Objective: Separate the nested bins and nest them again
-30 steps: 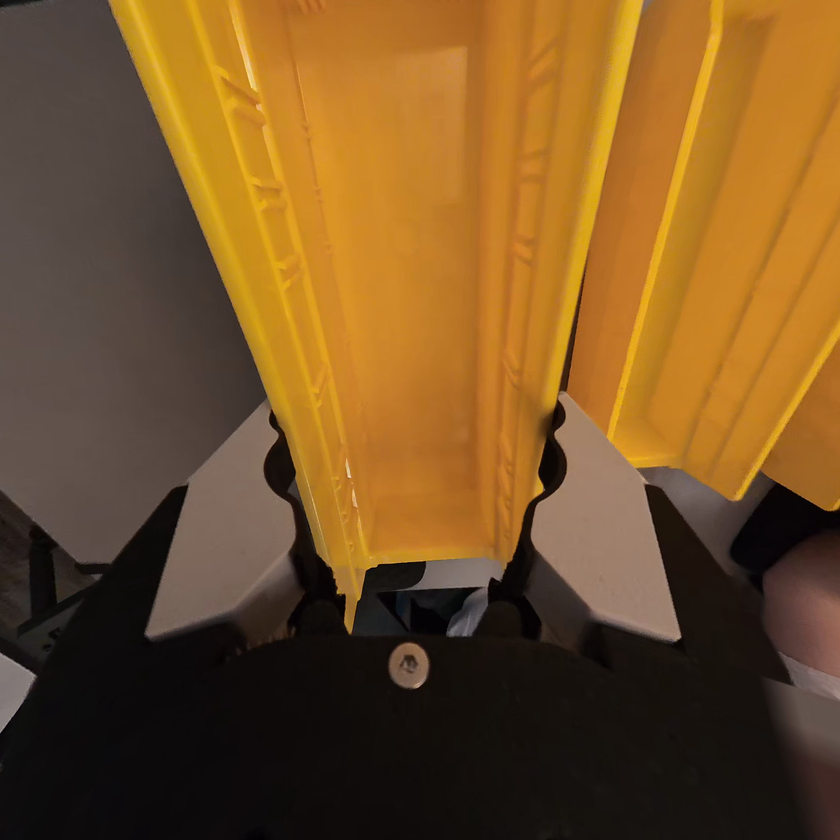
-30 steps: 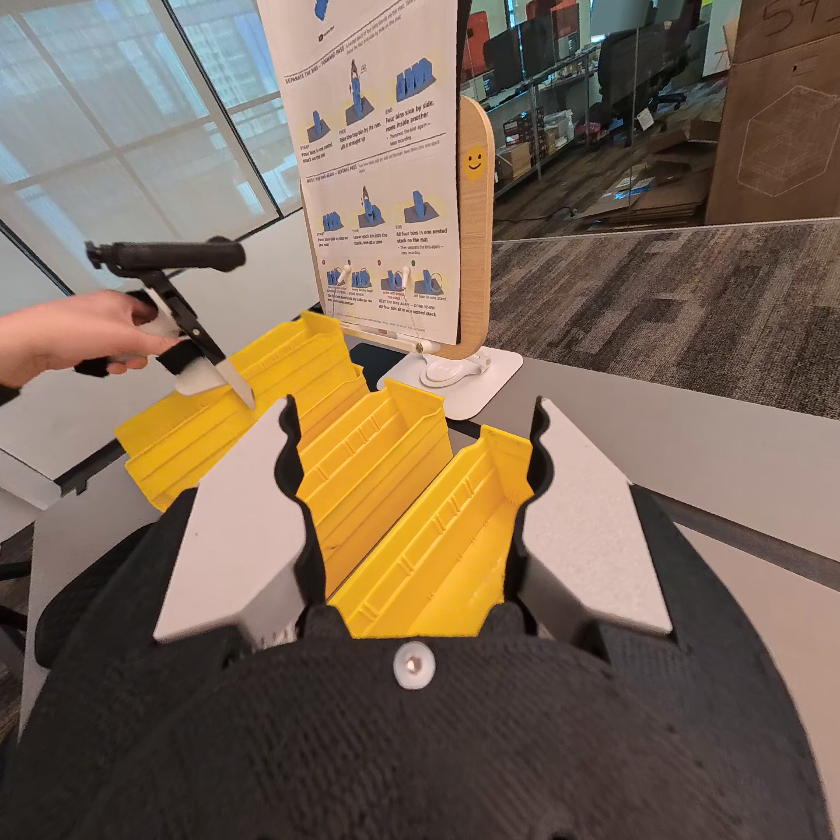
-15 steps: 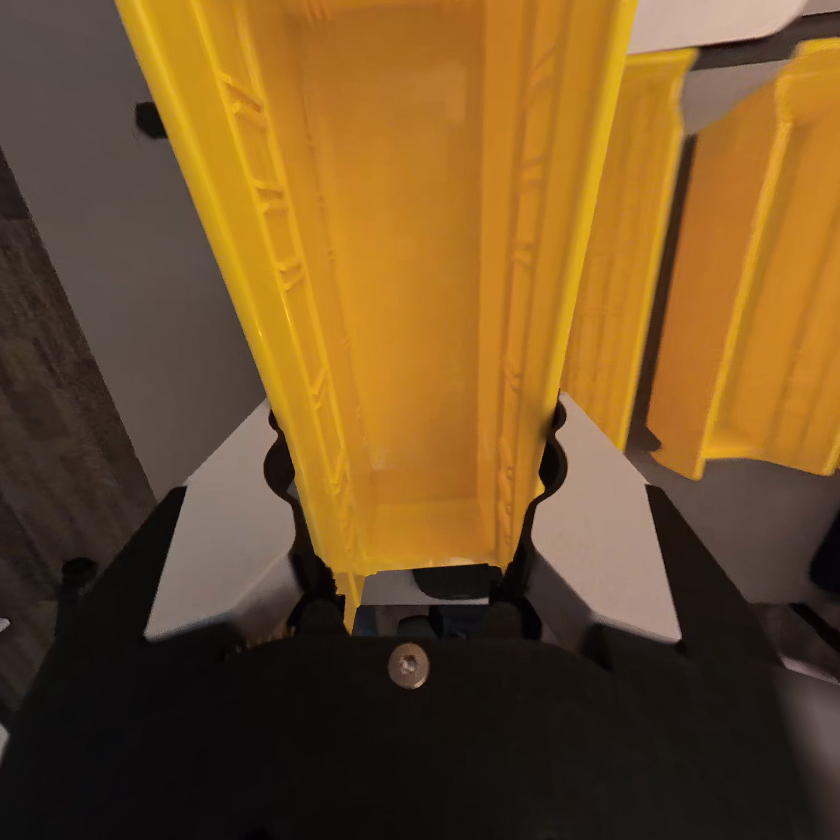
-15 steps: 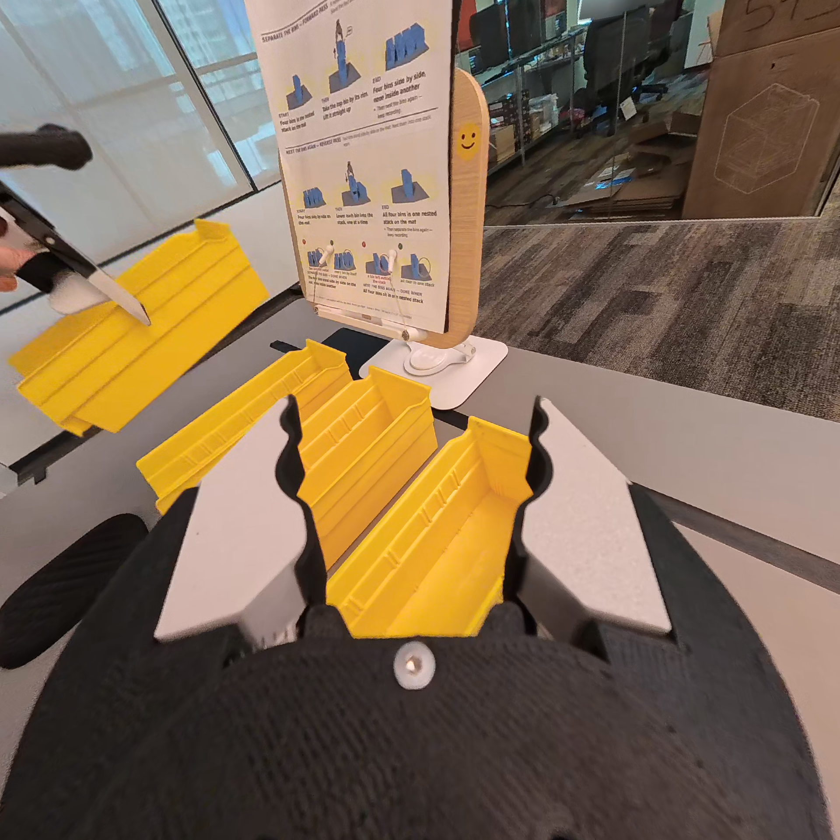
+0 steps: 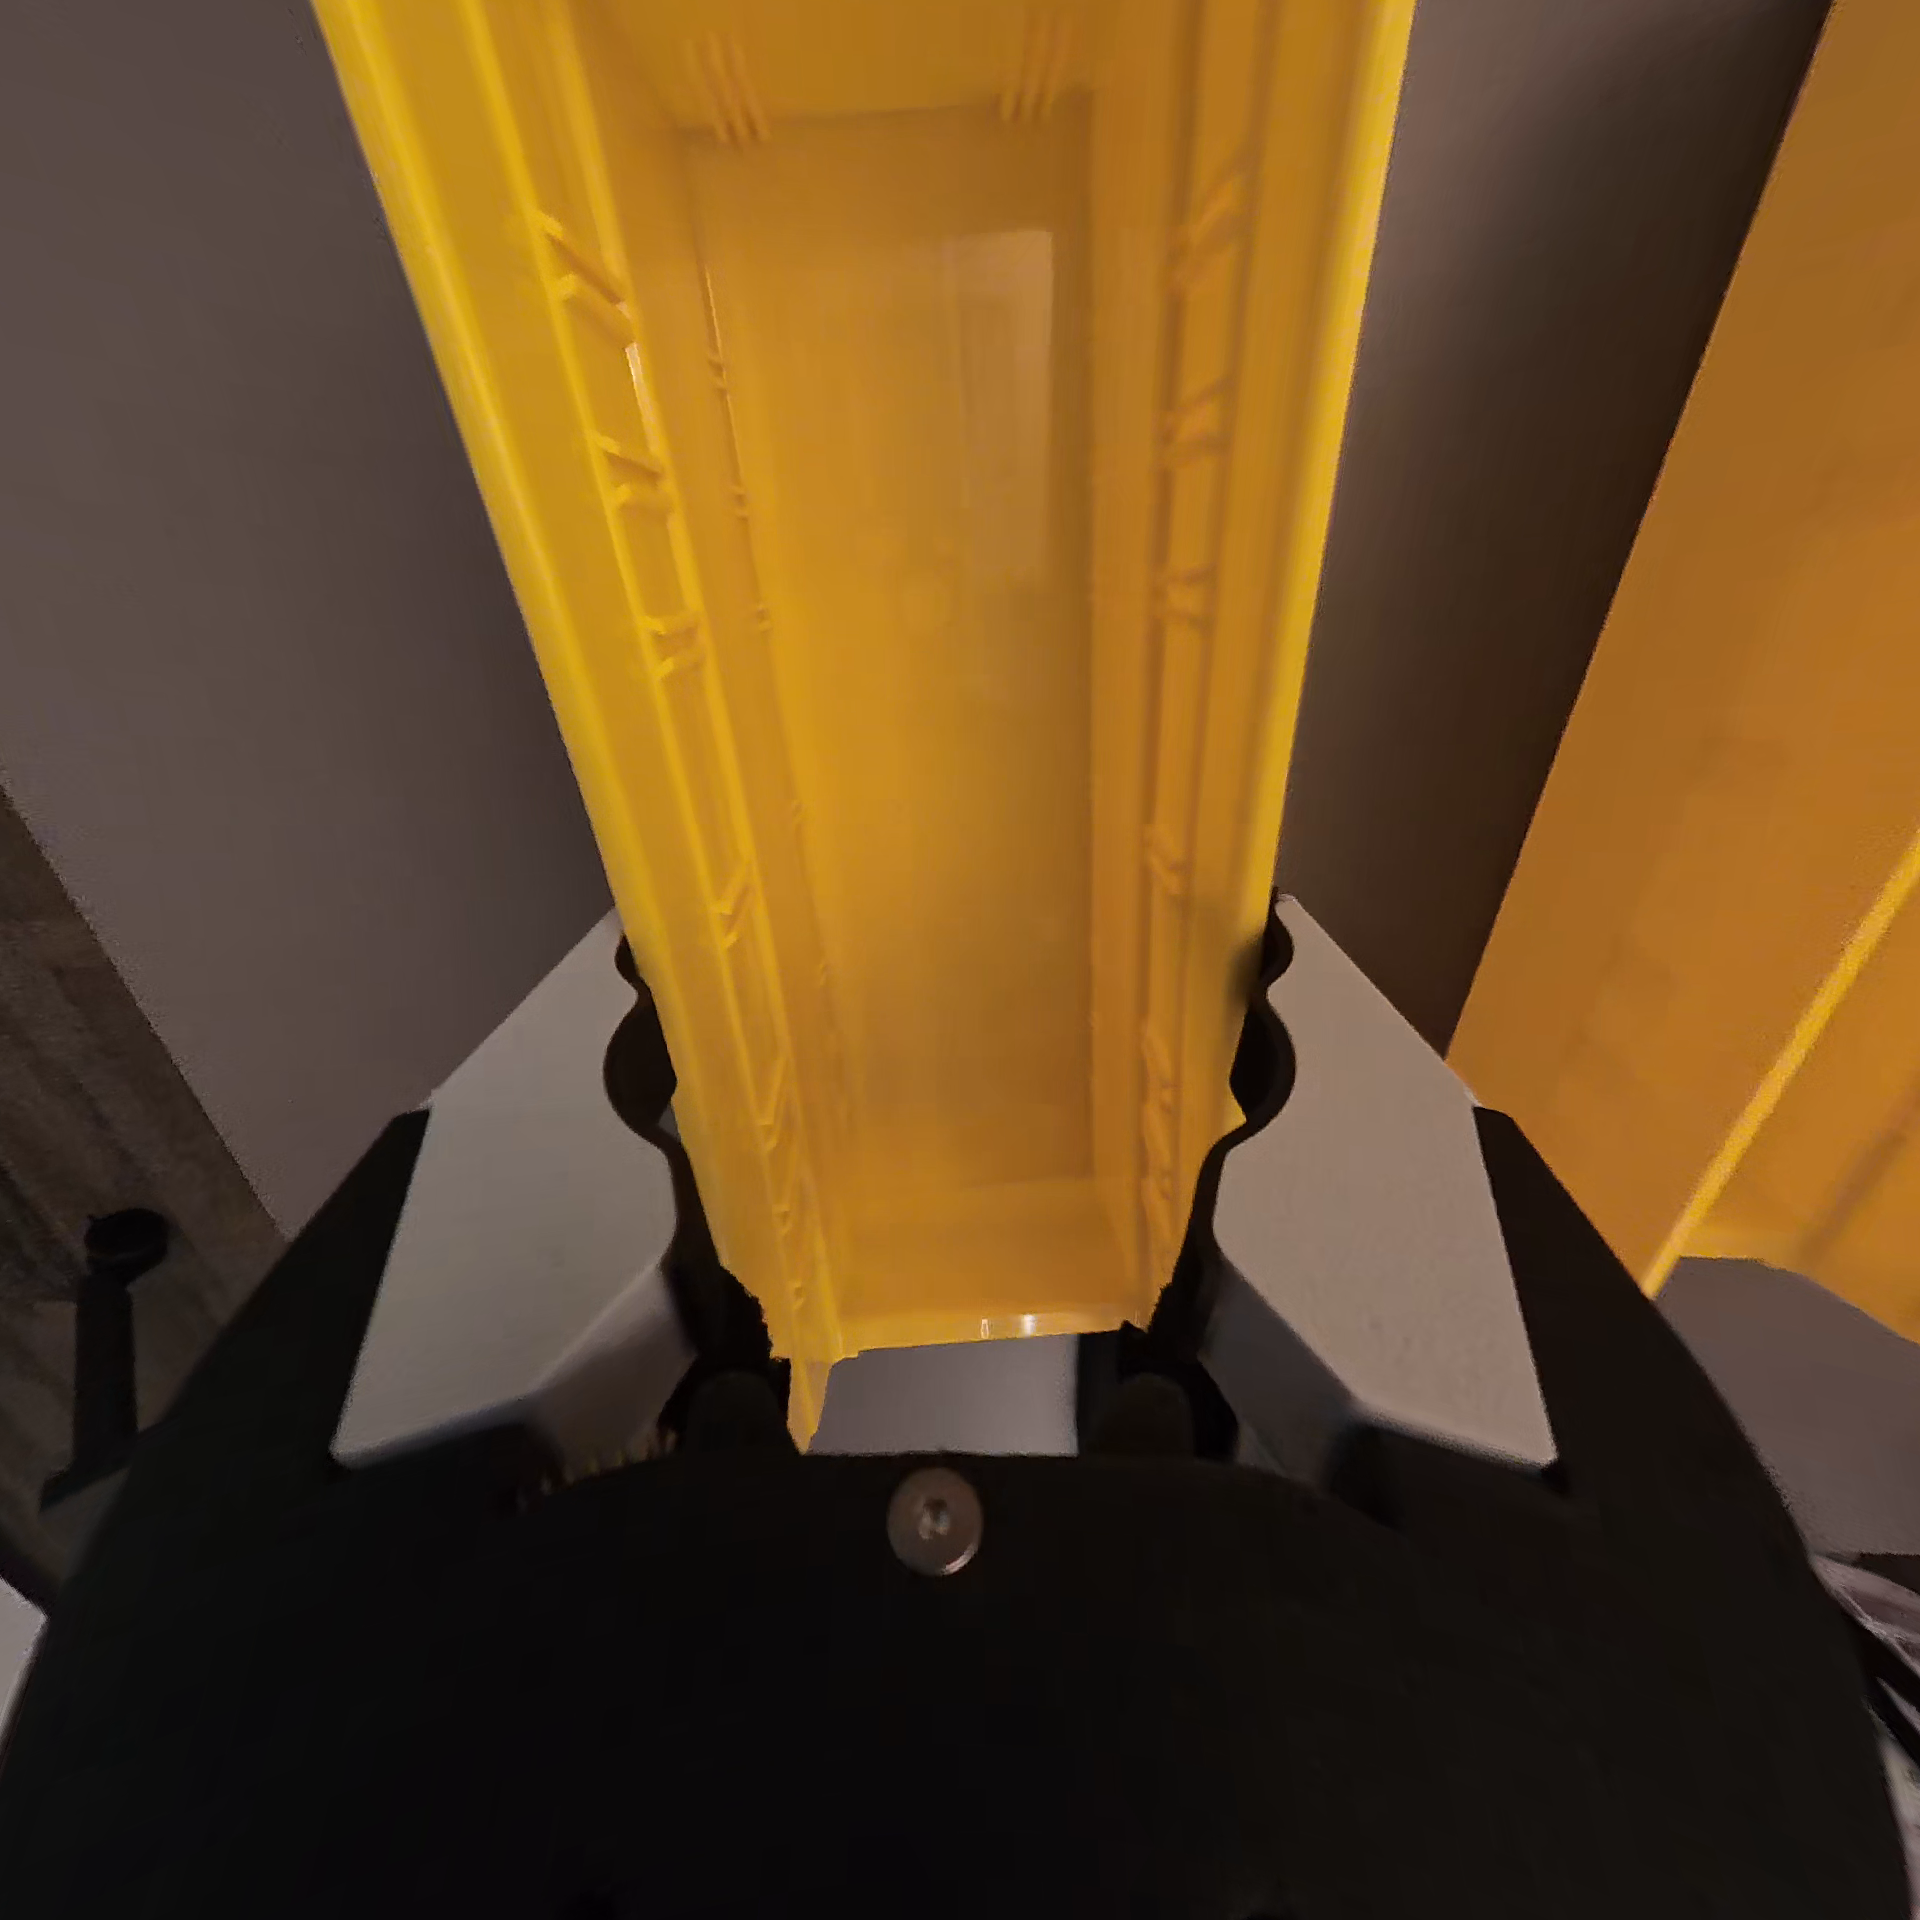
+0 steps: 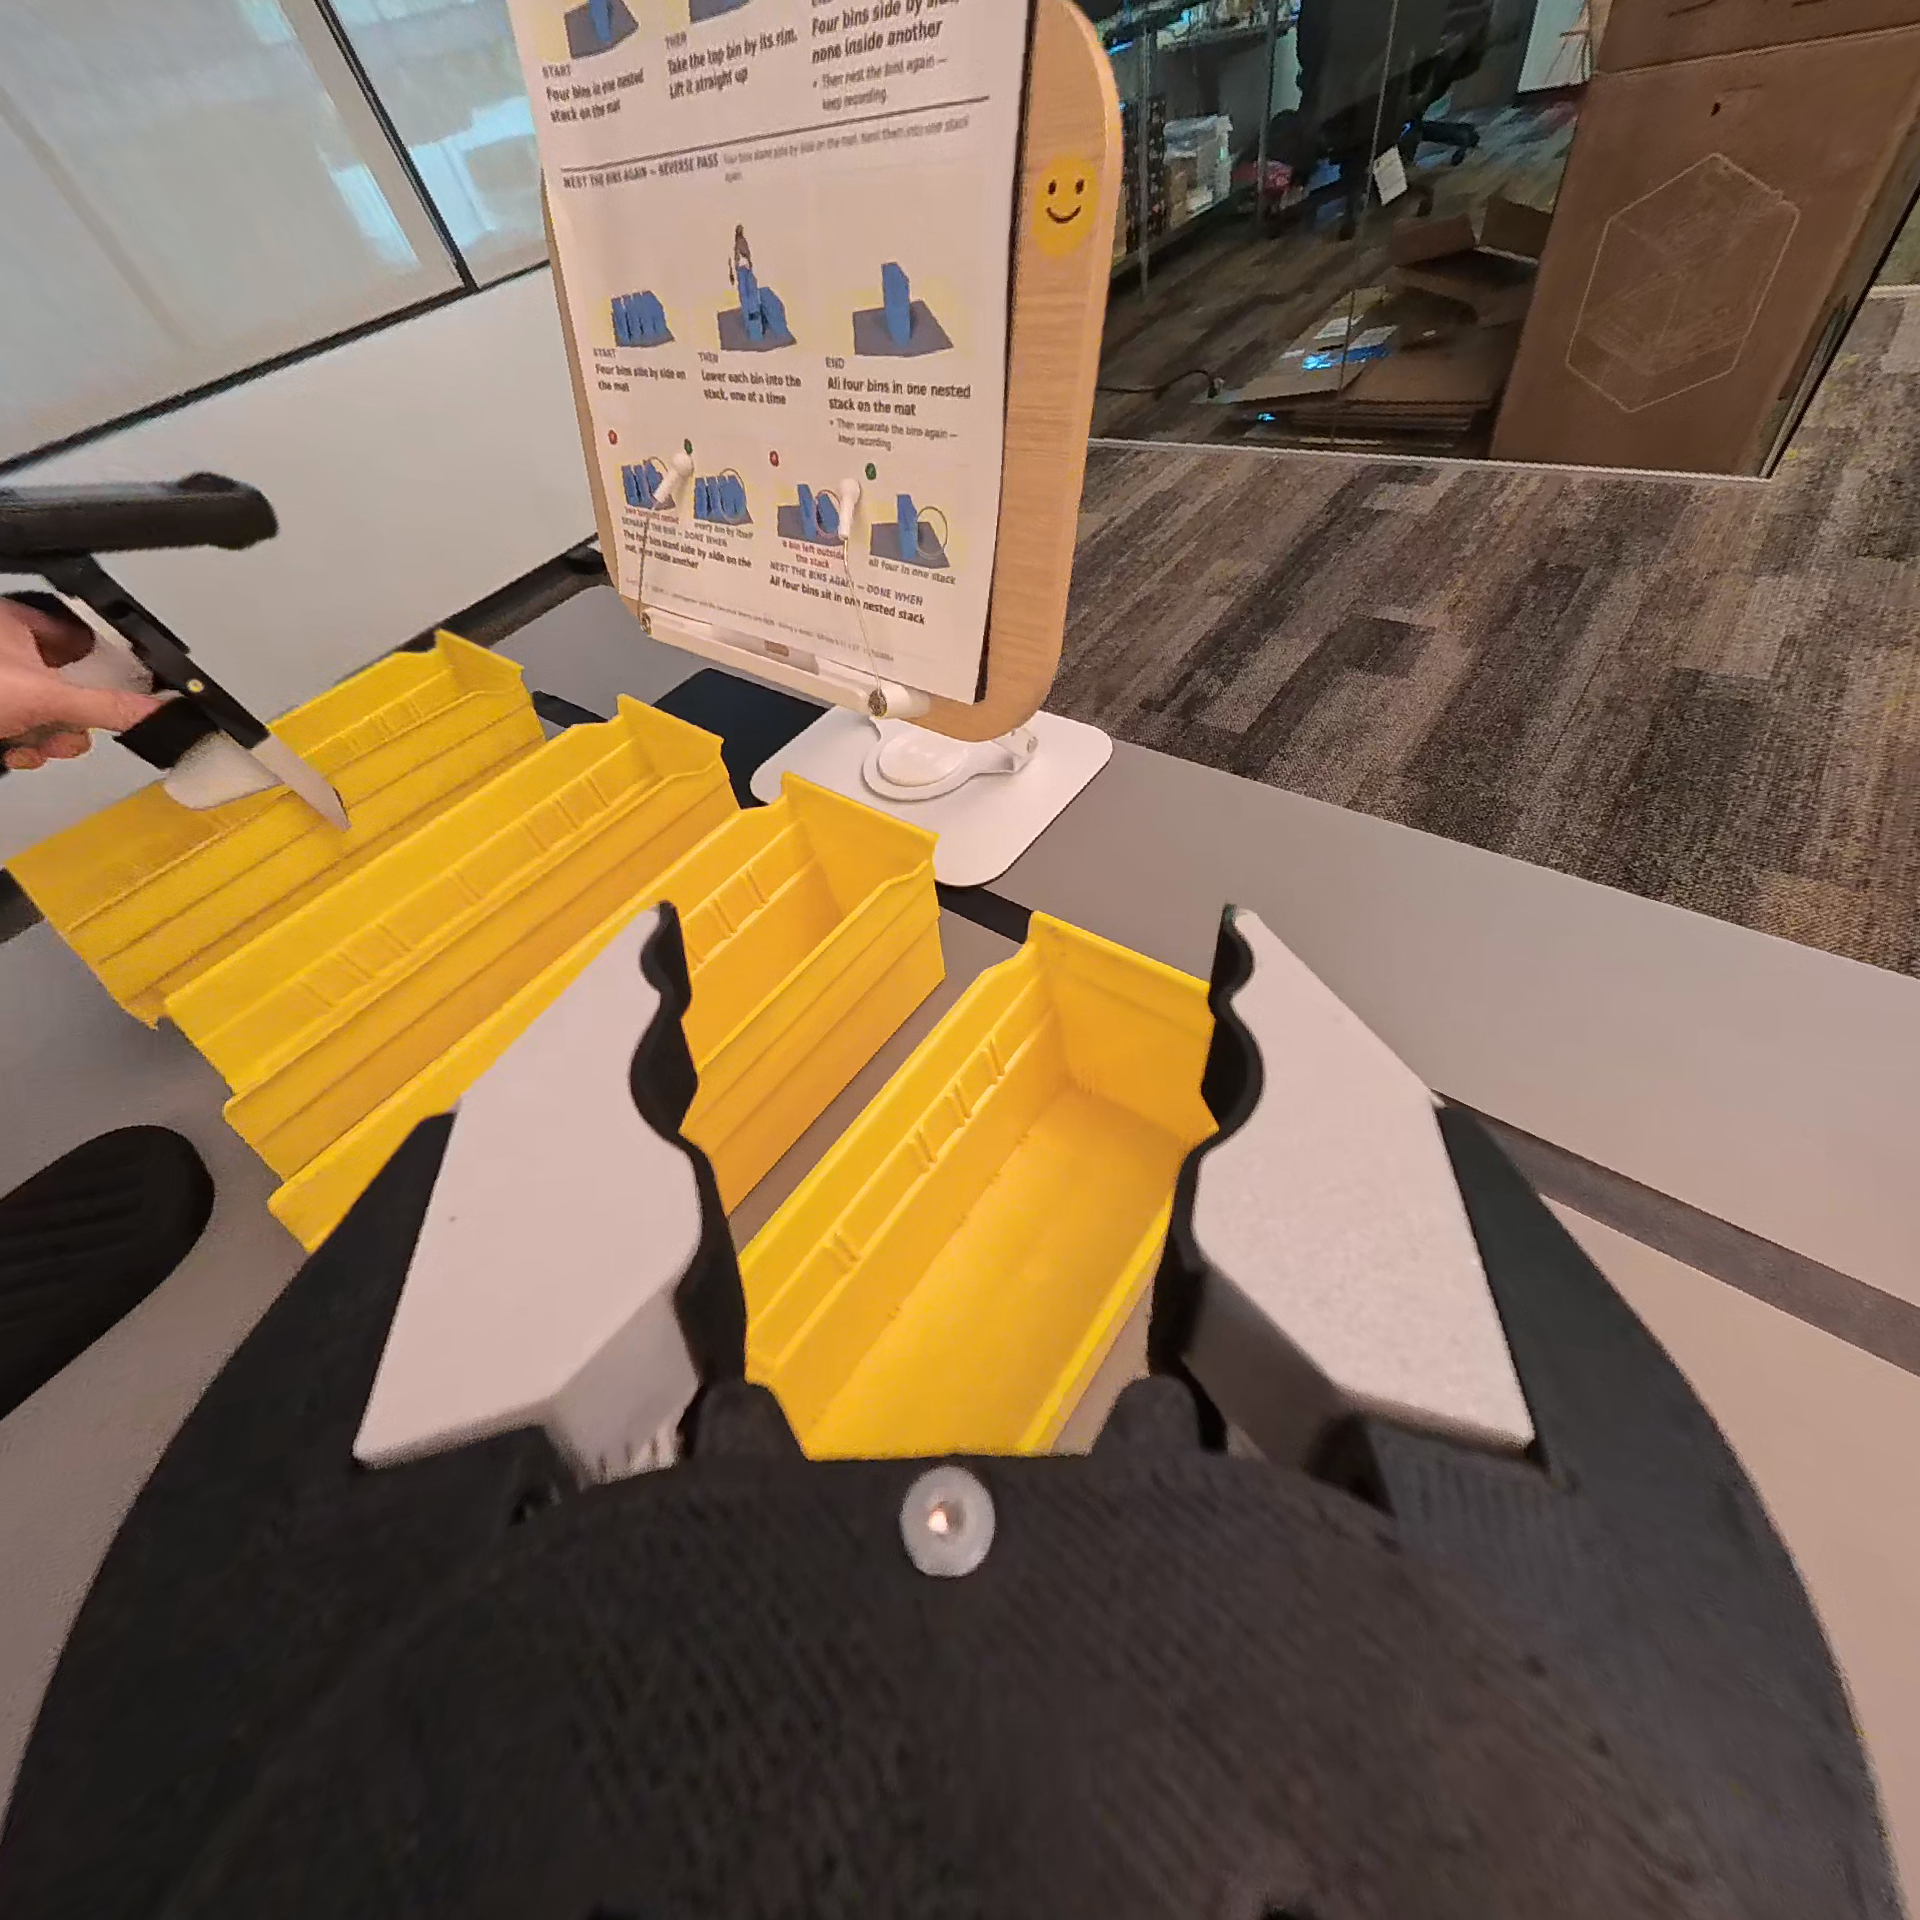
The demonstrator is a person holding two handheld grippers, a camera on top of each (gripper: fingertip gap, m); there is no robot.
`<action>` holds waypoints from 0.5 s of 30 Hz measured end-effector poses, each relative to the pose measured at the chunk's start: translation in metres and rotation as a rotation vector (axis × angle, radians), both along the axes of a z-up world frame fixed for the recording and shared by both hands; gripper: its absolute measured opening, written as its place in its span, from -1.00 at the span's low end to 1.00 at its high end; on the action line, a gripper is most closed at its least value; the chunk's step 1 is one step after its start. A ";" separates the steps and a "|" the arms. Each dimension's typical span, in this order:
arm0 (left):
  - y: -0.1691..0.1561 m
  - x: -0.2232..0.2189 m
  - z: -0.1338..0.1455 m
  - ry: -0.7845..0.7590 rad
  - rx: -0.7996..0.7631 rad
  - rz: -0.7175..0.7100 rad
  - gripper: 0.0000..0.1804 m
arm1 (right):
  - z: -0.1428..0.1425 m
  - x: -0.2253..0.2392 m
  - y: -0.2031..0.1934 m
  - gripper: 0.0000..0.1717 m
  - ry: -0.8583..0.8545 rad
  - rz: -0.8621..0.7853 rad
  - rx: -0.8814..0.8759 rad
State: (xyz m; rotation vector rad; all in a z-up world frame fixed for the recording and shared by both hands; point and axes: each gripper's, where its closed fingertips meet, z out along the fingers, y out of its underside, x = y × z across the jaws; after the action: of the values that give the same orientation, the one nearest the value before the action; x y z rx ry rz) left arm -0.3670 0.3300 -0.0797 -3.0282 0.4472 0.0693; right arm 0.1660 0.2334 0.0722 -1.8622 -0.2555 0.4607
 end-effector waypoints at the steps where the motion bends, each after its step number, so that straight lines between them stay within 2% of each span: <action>1: 0.001 0.000 -0.004 -0.001 -0.004 -0.004 0.24 | -0.002 -0.001 0.001 0.17 -0.002 0.003 -0.006; 10: -0.002 0.002 -0.016 -0.072 -0.041 -0.014 0.41 | -0.015 -0.004 0.006 0.17 -0.045 -0.001 -0.052; 12: -0.002 0.006 -0.011 -0.102 -0.035 -0.025 0.45 | -0.017 -0.004 0.007 0.17 -0.056 -0.007 -0.057; 15: 0.011 0.014 0.014 -0.167 0.072 -0.053 0.41 | -0.020 -0.004 0.008 0.17 -0.073 -0.014 -0.065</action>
State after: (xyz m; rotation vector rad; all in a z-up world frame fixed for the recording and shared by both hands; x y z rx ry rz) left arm -0.3533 0.3409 -0.0657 -2.9181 0.4985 -0.1663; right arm 0.1622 0.2417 0.0526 -1.9457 -0.2789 0.3958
